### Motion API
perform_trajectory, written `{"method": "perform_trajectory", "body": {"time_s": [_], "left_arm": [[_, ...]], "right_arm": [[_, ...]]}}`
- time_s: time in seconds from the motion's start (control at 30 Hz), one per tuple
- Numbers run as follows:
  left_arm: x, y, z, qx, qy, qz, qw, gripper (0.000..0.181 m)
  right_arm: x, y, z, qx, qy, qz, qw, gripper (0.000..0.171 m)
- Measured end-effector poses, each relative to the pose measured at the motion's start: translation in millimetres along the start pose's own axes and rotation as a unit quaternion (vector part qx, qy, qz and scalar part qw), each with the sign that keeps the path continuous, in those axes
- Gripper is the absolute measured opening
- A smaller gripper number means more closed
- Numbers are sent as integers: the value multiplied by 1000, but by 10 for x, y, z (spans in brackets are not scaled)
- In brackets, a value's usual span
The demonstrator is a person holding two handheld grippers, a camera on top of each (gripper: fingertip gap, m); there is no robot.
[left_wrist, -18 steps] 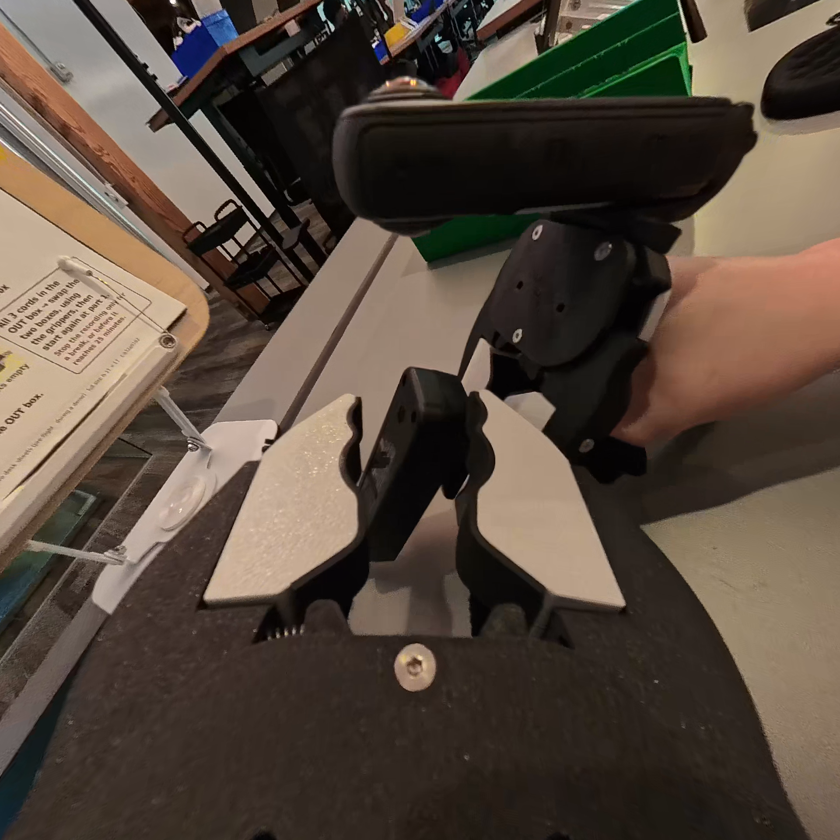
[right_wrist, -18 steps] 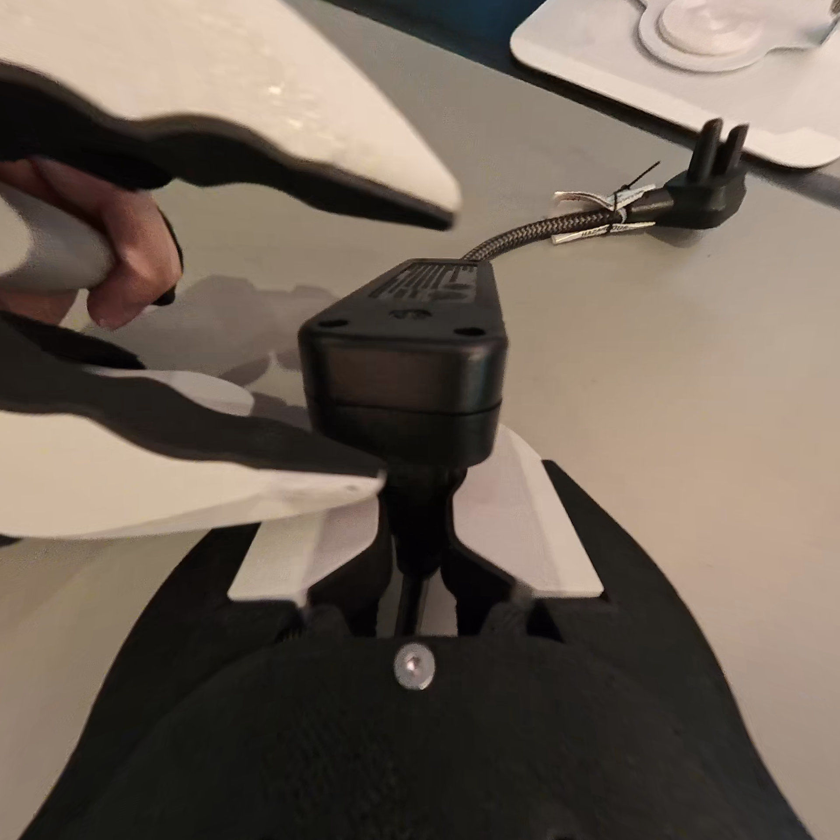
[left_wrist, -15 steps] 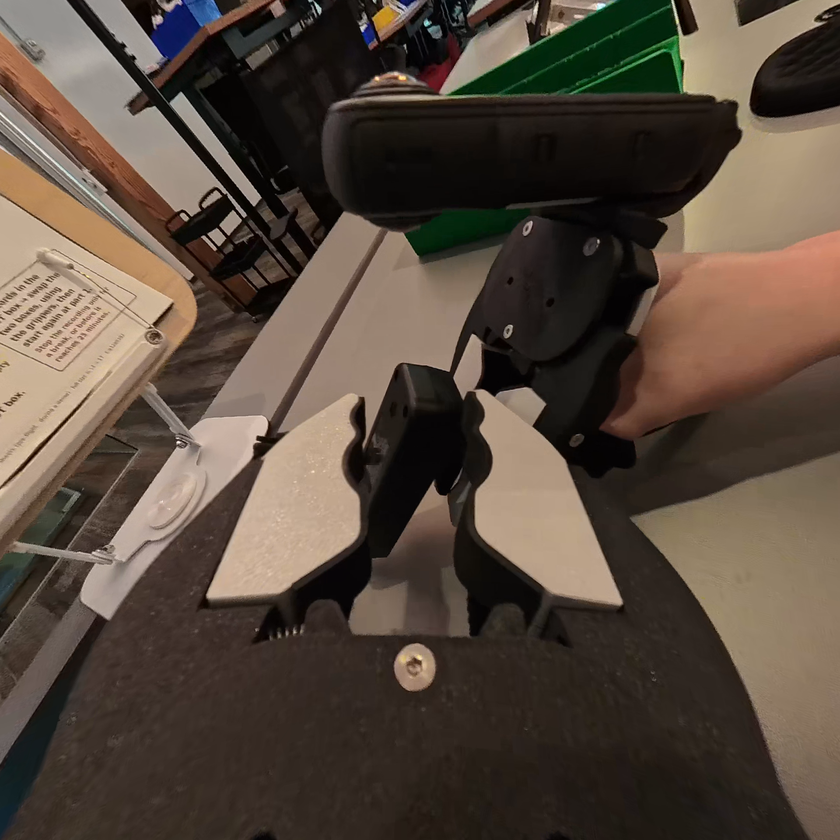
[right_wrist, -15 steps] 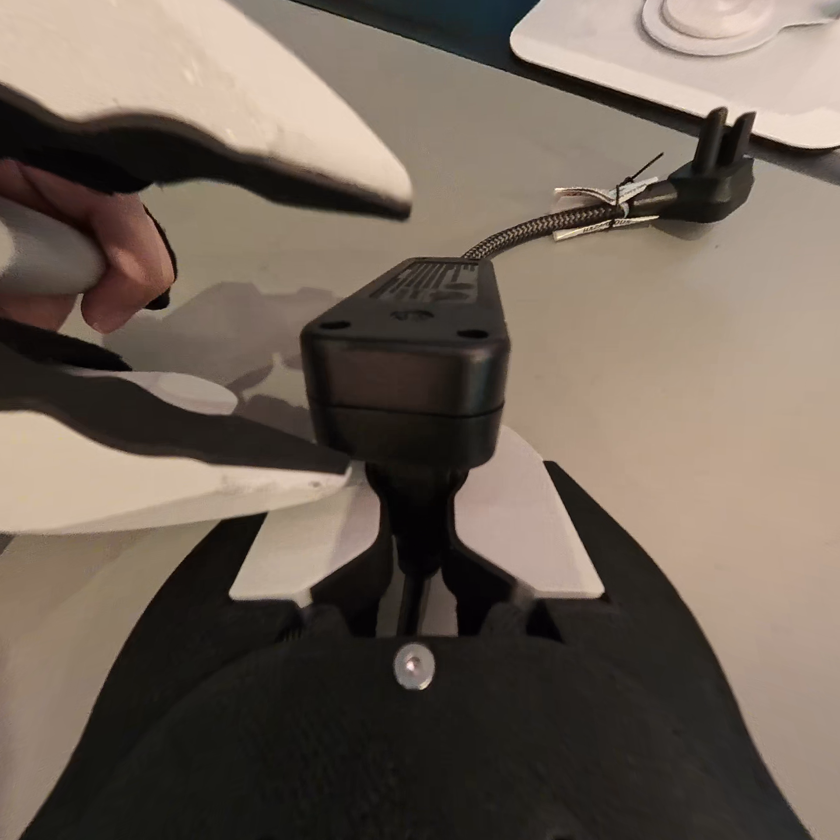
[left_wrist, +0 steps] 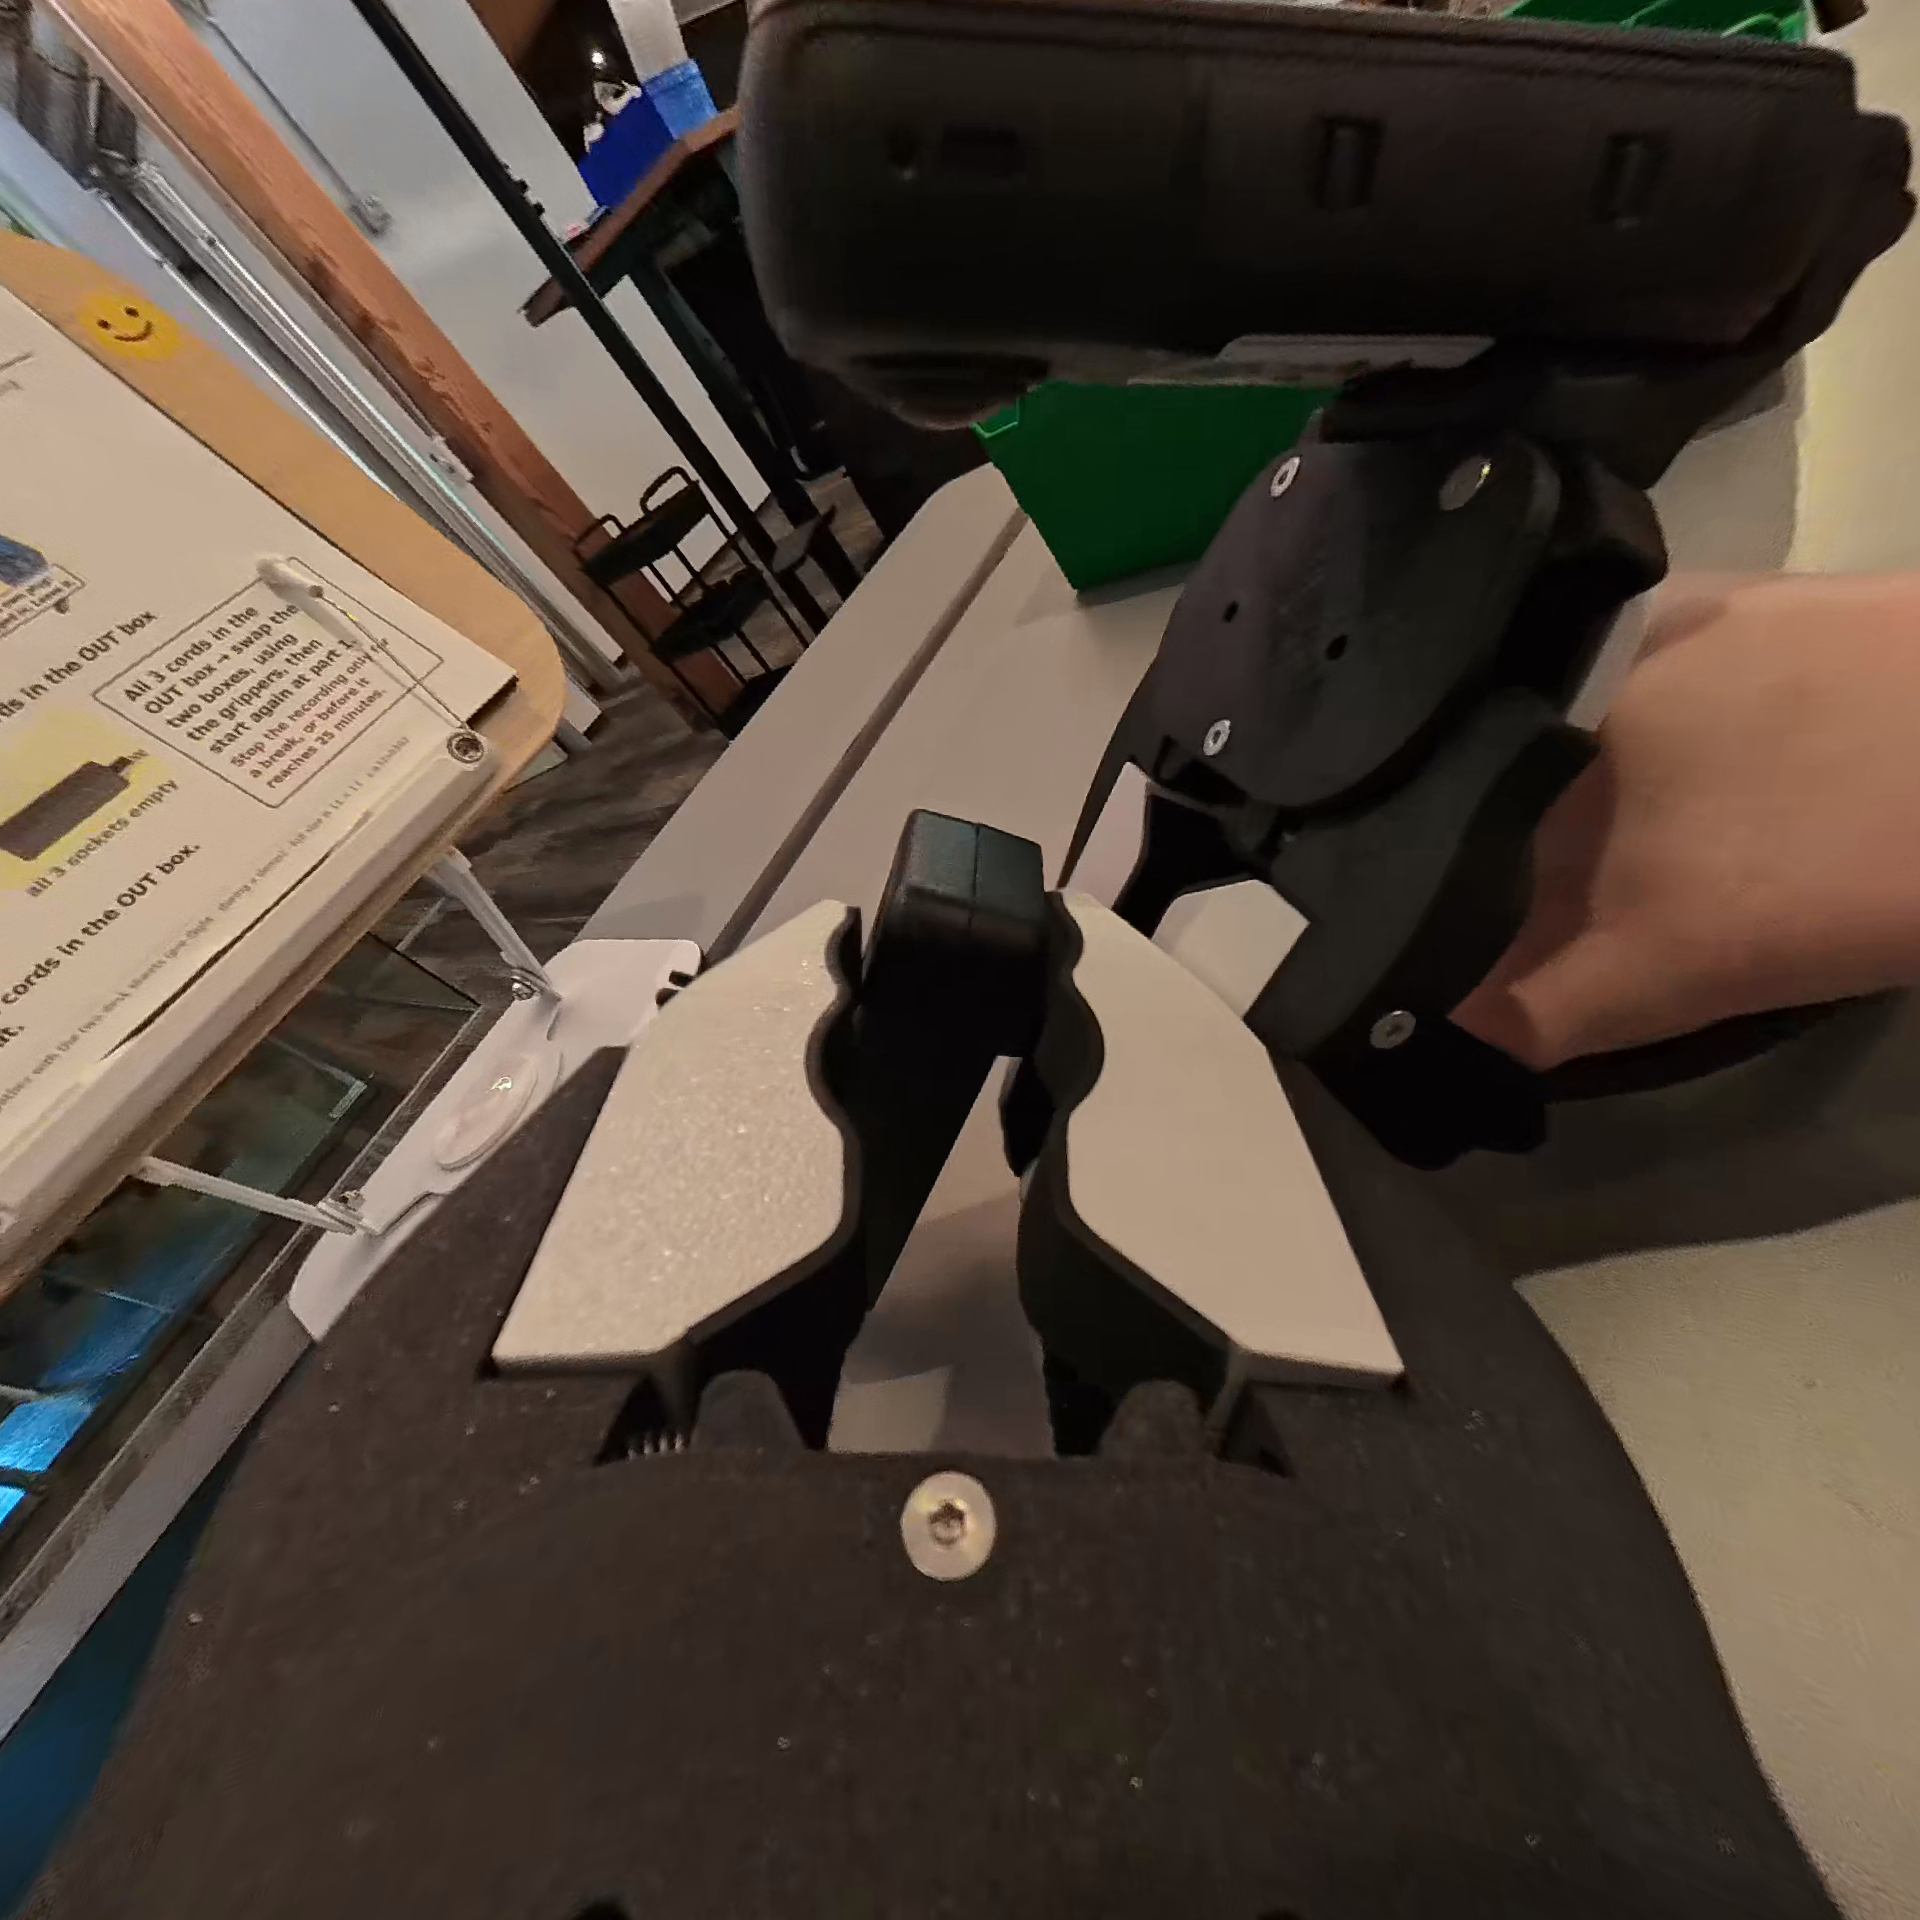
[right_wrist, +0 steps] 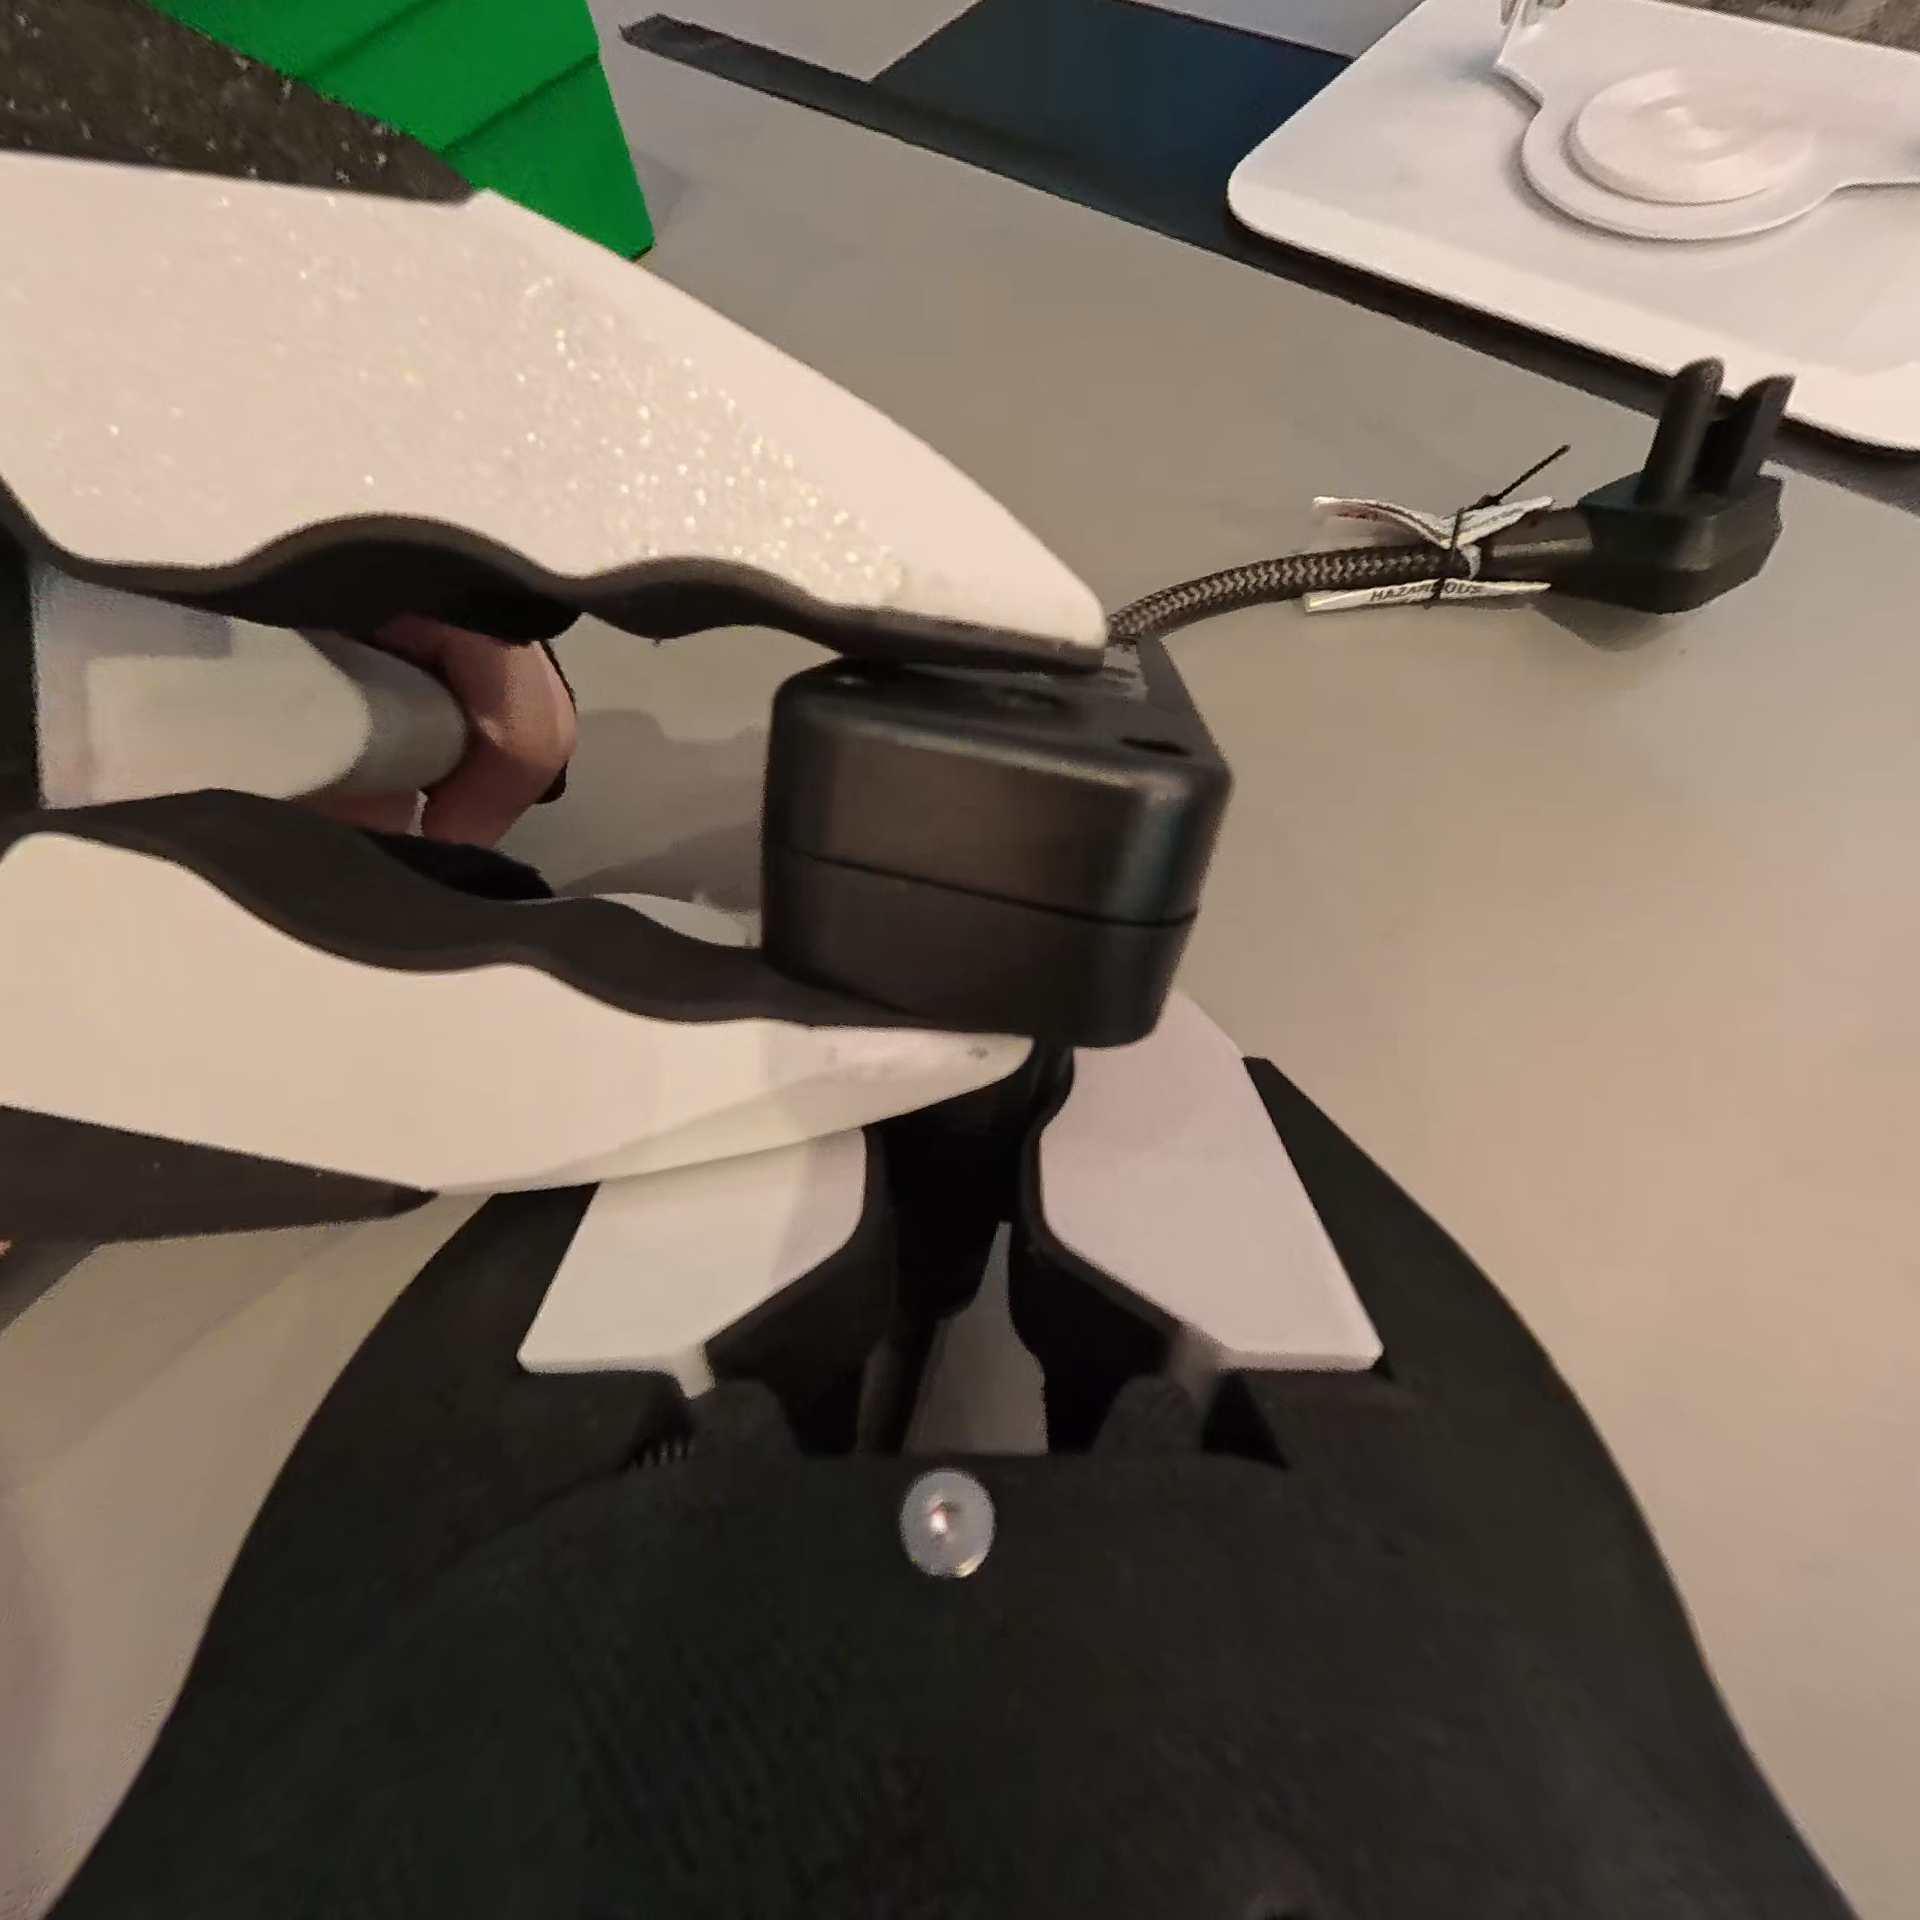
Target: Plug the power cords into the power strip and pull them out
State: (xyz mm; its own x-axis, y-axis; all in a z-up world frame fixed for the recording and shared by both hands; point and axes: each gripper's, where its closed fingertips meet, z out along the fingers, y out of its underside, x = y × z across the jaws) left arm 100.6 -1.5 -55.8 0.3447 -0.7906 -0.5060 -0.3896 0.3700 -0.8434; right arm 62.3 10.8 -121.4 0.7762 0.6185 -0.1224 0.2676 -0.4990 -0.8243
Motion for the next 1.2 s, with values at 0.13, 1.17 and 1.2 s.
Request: {"method": "perform_trajectory", "body": {"time_s": [0.13, 1.17, 1.2], "left_arm": [[-1, -23, 15, 10, -29, -11, 999, 32], [113, -63, 134, 15, 14, -19, 1000, 33], [127, -59, 143, 18, 11, -17, 1000, 33]], "right_arm": [[15, 0, -28, 1, -2, -8, 1000, 22], [190, 6, -132, 80, 83, 11, 993, 22], [206, 22, -140, 75, 84, 6, 994, 21]]}}
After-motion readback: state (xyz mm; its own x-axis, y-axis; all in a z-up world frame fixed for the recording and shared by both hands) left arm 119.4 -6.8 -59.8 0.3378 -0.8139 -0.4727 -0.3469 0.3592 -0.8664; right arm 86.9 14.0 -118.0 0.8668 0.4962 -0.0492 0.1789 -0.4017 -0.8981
